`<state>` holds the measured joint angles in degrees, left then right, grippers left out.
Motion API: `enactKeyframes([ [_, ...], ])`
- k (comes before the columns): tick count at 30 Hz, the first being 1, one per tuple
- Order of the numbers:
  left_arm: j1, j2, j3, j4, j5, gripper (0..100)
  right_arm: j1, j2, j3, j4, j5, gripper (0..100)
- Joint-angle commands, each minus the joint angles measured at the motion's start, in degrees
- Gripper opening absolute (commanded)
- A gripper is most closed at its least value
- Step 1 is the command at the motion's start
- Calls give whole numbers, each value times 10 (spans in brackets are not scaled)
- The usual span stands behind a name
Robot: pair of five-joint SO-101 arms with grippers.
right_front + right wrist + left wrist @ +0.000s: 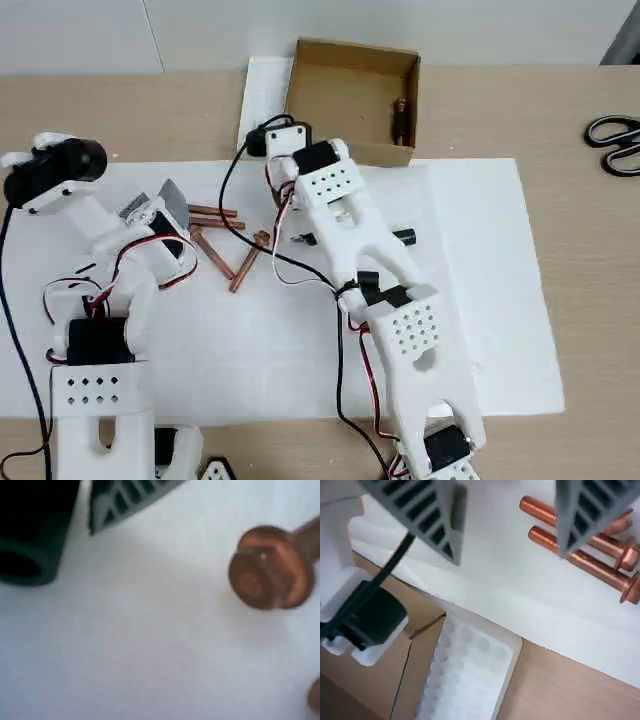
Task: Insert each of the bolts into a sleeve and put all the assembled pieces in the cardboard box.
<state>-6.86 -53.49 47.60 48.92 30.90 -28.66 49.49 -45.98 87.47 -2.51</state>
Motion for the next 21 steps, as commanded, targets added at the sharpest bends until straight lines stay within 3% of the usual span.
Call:
enactKeyframes([
  [1, 4, -6, -3, 2, -4, 118, 2, 0, -5, -5, -4, 136],
  [6, 4, -6, -3, 2, -4, 118, 5, 0, -5, 4, -4, 121],
  [10, 4, -6, -3, 2, -4, 118, 5, 1, -5, 14, -4, 0],
  [21, 4, -6, -2, 2, -4, 118, 4, -2, -6, 36, -4, 2],
])
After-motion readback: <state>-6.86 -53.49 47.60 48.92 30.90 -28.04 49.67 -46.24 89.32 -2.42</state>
